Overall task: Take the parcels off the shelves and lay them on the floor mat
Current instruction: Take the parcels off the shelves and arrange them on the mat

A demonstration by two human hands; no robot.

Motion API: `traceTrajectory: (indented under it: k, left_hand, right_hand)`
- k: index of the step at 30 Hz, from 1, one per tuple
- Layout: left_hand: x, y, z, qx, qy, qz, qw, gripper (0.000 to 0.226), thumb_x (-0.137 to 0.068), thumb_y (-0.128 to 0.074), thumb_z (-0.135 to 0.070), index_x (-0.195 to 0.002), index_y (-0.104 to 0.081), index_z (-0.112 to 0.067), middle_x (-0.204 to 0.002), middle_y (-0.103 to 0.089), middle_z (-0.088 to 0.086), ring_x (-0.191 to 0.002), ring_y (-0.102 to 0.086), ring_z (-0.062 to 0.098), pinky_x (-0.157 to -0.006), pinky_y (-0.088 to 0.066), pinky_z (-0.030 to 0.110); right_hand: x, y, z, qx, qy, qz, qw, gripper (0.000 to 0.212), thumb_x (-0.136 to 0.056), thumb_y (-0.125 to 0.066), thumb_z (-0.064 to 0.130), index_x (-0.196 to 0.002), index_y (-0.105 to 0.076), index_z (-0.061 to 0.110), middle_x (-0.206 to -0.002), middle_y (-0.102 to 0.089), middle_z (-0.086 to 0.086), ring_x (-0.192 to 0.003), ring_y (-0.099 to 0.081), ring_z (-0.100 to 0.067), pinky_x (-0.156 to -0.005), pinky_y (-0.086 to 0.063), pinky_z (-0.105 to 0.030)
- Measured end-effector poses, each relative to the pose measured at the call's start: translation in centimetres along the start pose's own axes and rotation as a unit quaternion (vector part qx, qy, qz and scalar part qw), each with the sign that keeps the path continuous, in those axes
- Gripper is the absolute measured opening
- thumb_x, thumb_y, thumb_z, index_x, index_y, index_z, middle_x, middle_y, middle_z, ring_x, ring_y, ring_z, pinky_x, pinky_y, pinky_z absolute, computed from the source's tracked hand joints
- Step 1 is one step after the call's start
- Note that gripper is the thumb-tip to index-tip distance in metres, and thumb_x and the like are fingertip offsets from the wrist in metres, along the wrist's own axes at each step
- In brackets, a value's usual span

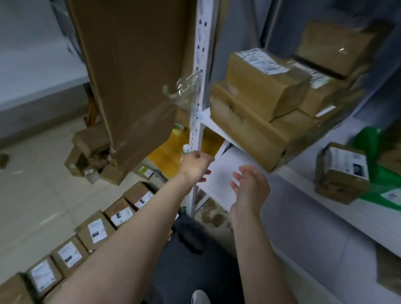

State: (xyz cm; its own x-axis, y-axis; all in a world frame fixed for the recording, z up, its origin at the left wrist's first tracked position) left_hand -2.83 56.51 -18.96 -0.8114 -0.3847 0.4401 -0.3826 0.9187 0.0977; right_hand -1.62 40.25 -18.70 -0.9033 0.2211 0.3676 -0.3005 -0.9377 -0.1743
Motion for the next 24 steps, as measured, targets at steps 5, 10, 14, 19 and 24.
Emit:
traceTrajectory:
  k: [5,10,14,19,24]
  left_hand:
    - [-0.3,-3.6,-5.1,0.013,-0.044,0.004,0.999,0.012,-0.099,-0.052,-0.025,-0.093,-0.054,-0.015,-0.095,-0.056,0.004,-0.085,-0.058,0.023,-0.081,-0.051,0.04]
    - [-1.5,-5.4,-9.6,0.059,-0.061,-0.01,0.996,0.027,-0.095,-0.056,-0.039,-0.102,-0.054,-0.013,-0.096,-0.056,0.005,-0.089,-0.061,0.026,-0.072,-0.053,0.036]
    - [-2.4,-6.6,-12.9,0.085,-0.062,-0.027,0.994,0.053,-0.09,-0.059,-0.054,-0.125,-0.053,-0.015,-0.118,-0.059,0.007,-0.108,-0.059,0.029,-0.075,-0.055,0.037]
    - [-3.4,-7.6,-15.1,0.091,-0.051,-0.074,0.992,0.076,-0.077,-0.061,-0.066,-0.134,-0.05,-0.016,-0.12,-0.06,0.004,-0.107,-0.057,0.027,-0.097,-0.049,0.043]
    - [-4.2,-7.4,-15.3,0.101,-0.039,-0.117,0.987,0.096,-0.066,-0.066,-0.071,-0.141,-0.046,-0.014,-0.13,-0.058,0.004,-0.117,-0.055,0.029,-0.105,-0.044,0.048]
  right_hand:
    - [-1.8,0.6,5.6,-0.026,0.082,-0.02,0.996,0.022,-0.089,-0.049,-0.001,-0.086,-0.065,0.014,-0.091,-0.069,-0.004,-0.084,-0.067,-0.016,-0.064,-0.053,-0.026]
    - [-3.7,0.7,10.0,-0.059,0.136,-0.032,0.988,0.023,-0.089,-0.05,-0.004,-0.087,-0.065,0.014,-0.092,-0.067,-0.003,-0.082,-0.064,-0.013,-0.062,-0.053,-0.02]
    - [-5.5,-0.7,13.0,-0.073,0.184,0.008,0.98,0.023,-0.086,-0.064,-0.001,-0.098,-0.065,0.019,-0.089,-0.066,0.005,-0.074,-0.065,0.003,-0.068,-0.05,-0.014]
    - [-7.8,-3.0,16.0,0.011,0.24,0.064,0.969,0.076,-0.071,-0.086,0.017,-0.137,-0.048,0.022,-0.128,-0.053,0.004,-0.103,-0.055,0.016,-0.084,-0.05,-0.01]
    - [-9.8,-4.0,17.7,0.153,0.294,0.068,0.941,0.109,-0.061,-0.09,0.037,-0.151,-0.028,0.035,-0.154,-0.029,0.003,-0.142,-0.03,-0.017,-0.115,-0.037,-0.044]
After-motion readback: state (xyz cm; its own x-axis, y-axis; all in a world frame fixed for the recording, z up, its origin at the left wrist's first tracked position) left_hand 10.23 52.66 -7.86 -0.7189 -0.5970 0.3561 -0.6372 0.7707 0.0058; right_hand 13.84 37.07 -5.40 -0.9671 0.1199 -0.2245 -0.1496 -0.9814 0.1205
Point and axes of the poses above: each hand's wrist, its own x-axis away from the middle knuckle, its own y-axis out of the back of the hand, z = x × y, the point moved 7 cm from there along -x, towards the middle knuckle
